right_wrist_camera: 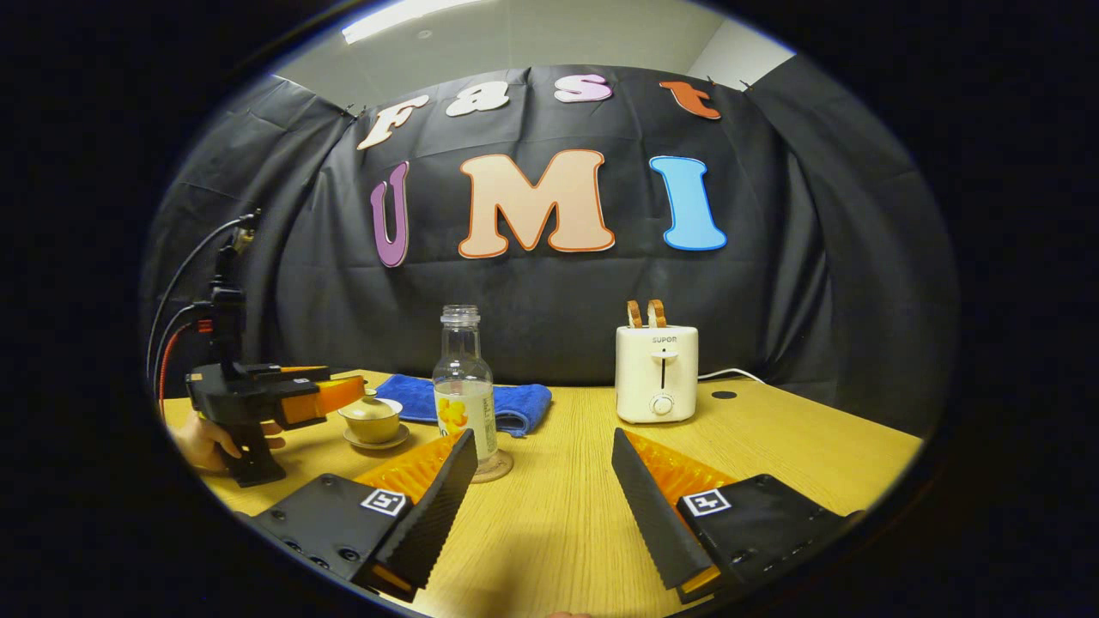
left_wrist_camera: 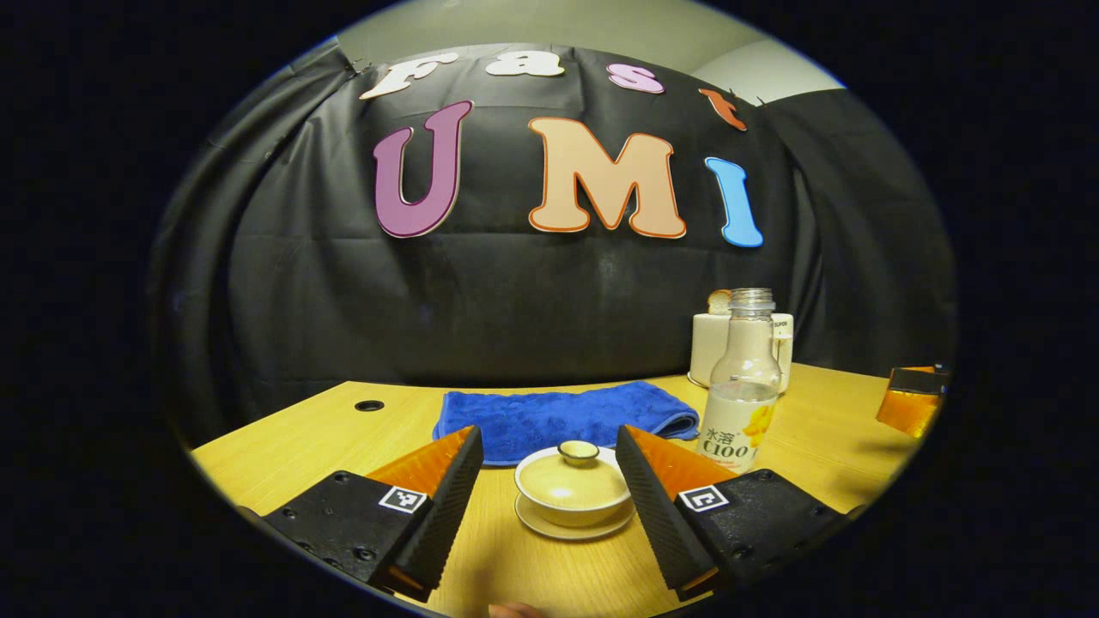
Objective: Open the teacup lid with one hand, grasp the water bottle and pour water into the teacup with the other hand; after pouring, place the water bottle on the coaster and then close the teacup lid.
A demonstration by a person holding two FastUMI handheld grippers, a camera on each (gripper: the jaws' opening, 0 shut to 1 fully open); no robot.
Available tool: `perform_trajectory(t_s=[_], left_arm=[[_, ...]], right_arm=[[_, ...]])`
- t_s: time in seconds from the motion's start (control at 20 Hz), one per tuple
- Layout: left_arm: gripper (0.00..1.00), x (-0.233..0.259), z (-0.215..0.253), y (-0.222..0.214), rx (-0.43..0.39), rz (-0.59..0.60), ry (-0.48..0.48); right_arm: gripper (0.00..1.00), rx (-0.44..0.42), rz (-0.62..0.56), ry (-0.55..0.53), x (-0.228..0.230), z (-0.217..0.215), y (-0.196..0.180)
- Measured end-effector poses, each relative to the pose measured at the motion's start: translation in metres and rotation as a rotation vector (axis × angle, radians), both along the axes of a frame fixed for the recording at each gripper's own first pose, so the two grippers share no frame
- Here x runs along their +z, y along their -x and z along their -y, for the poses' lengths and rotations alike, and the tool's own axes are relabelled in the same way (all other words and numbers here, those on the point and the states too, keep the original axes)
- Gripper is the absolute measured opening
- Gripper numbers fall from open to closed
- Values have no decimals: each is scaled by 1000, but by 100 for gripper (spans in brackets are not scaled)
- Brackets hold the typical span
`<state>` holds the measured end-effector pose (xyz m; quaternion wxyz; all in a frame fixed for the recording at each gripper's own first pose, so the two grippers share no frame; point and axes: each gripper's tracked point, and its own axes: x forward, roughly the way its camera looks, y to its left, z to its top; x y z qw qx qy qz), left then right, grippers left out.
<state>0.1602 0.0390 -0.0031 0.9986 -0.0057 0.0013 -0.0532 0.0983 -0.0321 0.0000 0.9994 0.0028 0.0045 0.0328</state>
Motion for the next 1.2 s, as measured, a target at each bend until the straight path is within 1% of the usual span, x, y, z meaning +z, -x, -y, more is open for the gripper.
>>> perform_trajectory(t_s=[0.05, 0.1, 0.15, 0.2, 0.25, 0.3, 0.35, 0.45, 0.55, 0.75, 1.0, 1.2], left_arm=[[90, 1, 1, 11, 3, -3, -2], [88, 1, 1, 20, 10, 0, 0], [91, 2, 0, 31, 20, 4, -5], [89, 1, -3, 42, 52, 1, -7], [92, 1, -9, 53, 89, 0, -7], [96, 1, -9, 63, 107, 1, -6], [98, 2, -5, 72, 108, 4, -7], [98, 3, 3, 92, 103, 7, -10], [97, 1, 5, 106, 113, 0, -9], [98, 3, 15, 131, 108, 6, -10], [98, 4, 19, 150, 117, 4, -11], [98, 3, 22, 162, 127, 1, -11]], right_arm=[[100, -1, 0, 0, 1, 0, 1], [100, -4, 1, 0, 1, -2, 2], [100, -10, 0, 1, 1, -1, 4], [99, -10, 1, 0, 0, -3, 5], [100, -16, 0, 0, 0, -3, 8], [100, -24, 2, 1, 1, -3, 11], [100, -23, 2, 1, 1, -6, 14], [100, -21, 3, 0, 2, -10, 21], [100, -27, 3, 1, 1, -13, 26], [100, -31, 3, 1, 2, -20, 40], [99, 1, 1, -1, 2, -35, 63], [99, -5, 1, -1, 3, -39, 77]])
